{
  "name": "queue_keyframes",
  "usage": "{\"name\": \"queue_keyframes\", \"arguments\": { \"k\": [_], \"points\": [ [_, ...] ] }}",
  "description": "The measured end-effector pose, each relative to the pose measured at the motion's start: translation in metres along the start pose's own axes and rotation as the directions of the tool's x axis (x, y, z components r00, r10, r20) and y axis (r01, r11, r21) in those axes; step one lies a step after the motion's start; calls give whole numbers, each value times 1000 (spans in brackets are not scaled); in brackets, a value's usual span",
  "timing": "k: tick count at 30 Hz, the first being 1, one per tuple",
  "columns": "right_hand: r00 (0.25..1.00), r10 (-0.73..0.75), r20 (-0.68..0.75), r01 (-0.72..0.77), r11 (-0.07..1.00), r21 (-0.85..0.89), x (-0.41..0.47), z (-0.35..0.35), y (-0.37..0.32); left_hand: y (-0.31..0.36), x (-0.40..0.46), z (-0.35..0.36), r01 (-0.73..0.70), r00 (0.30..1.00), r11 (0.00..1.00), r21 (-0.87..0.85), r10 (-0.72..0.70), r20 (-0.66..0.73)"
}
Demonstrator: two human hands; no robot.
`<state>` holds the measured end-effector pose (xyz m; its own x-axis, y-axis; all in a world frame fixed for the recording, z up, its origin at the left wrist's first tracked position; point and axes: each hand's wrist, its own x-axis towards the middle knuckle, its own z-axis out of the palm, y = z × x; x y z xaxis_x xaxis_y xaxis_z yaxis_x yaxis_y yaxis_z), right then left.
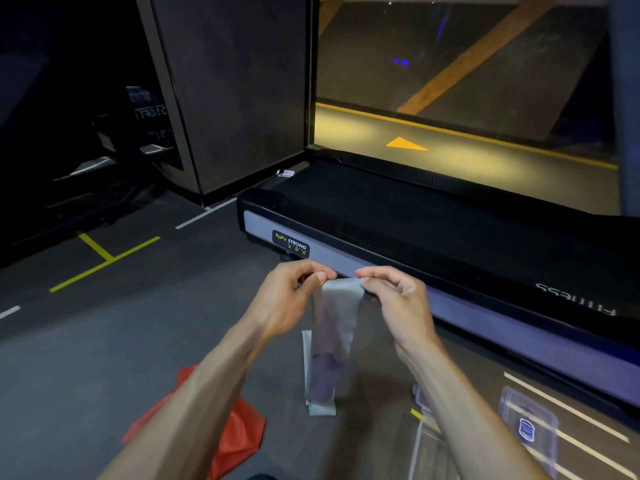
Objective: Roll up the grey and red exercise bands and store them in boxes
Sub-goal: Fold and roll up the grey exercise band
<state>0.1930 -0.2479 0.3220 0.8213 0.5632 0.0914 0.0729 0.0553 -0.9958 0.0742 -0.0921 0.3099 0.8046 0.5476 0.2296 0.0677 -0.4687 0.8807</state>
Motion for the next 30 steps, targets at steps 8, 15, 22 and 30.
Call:
{"name": "queue_keyframes", "arguments": {
  "k": [8, 15, 22, 30],
  "points": [
    [999, 46, -10, -46, 999, -12, 2, -4, -1, 9, -4, -1, 32, 998, 996, 82, -37, 49],
    [1000, 19, -24, -20, 999, -49, 2, -4, -3, 21, -10, -2, -106, 988, 890, 444, 143, -51],
    [992, 75, 101, -63, 992, -112, 1, -9, -3, 12, -11, -3, -242, 965, 853, 462, 263, 20],
    [963, -28, 267, 99, 962, -255, -5, -16, -9, 11, -12, -4, -278, 955, 849, 449, 295, 33]
  ]
}}
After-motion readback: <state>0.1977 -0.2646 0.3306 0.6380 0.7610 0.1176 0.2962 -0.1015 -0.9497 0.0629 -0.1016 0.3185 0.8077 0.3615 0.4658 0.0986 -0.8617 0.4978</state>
